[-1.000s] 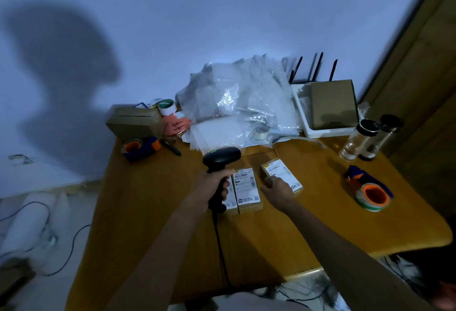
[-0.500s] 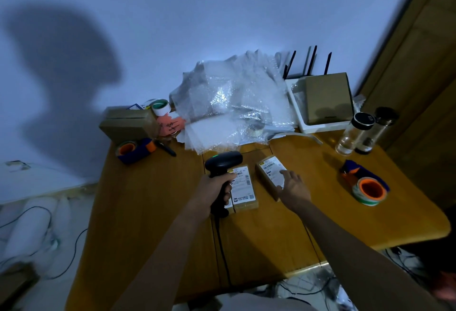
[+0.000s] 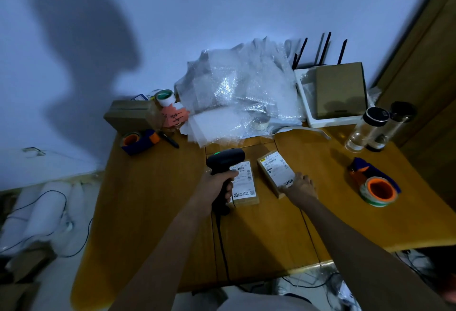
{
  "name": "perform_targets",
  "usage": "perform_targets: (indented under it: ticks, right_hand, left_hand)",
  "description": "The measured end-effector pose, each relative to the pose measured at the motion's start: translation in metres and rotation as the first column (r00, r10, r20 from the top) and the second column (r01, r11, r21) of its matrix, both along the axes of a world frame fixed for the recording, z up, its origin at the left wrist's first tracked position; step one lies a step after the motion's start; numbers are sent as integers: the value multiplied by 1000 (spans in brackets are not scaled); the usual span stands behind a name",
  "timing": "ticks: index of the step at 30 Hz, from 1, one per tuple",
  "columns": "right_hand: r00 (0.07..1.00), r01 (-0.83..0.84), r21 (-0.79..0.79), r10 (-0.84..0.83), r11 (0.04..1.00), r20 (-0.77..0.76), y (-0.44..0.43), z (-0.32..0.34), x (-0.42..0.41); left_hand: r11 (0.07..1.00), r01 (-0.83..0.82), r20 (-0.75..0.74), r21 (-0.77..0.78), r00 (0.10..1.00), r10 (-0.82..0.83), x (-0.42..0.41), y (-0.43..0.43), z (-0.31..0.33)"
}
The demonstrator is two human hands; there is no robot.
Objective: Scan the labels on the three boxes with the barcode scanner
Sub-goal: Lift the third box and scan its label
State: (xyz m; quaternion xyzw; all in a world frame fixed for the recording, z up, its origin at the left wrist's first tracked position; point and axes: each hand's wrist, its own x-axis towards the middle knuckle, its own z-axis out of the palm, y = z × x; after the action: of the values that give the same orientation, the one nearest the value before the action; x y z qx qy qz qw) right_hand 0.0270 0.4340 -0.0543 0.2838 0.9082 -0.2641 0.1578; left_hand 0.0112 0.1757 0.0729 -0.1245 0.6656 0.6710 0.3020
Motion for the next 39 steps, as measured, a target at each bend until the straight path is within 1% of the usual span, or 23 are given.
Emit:
perform_targets:
  ticks: [4,7,13,17,21,25,27,30,32,34,37,39]
  right_hand:
    - [999,17,-61,-20,998,-44,0,-3,-1]
    - [999,20,-69,-24,997,-48,0,-3,-4]
    - [995,77,-176,-87,981,-47,-1,-2,-6]
    - [997,67,-161,-74,985,-34,-3,-2,-2]
    - [998,49,-107,-45,993,42,-8,-2,4]
    - [994,110,-118,-108,987,30,-11,-2,6]
    - [987,161,-171,-159,972,23,-11,-2,6]
    - [966,246,-387,-259,889,19,-8,-4,4]
    - [947,288,-523,-320,802,31,-9,1,3]
    - [921,320,-626,-388,712,29,-12,14,2]
    - [863,318,-724,-503,612,-46,-12,32,-2]
    - [853,265,-783,-516,563,-83,-13,45,-5]
  left_hand:
    - [1000,-14,1,-3,1000,14,1,2,3]
    - [1000,-15,6,-7,1000,15,2,3,2]
    - [1000,-12,10,-26,1000,13,-1,3,1]
    - [1000,-20,5,-13,1000,20,-1,-1,2]
    - [1000,-20,15,-6,1000,20,0,-6,3]
    - [1000,-20,15,-4,1000,20,1,-9,2]
    - [1000,-21,15,-6,1000,21,1,-10,1]
    - [1000,-16,25,-4,1000,16,2,-11,1]
    - [1000,-14,23,3,1000,14,2,-13,3]
    - [1000,-16,12,13,1000,16,2,-17,5]
    - [1000,-17,8,17,1000,17,2,-22,7]
    - [1000,-22,9,15,1000,22,1,-24,8]
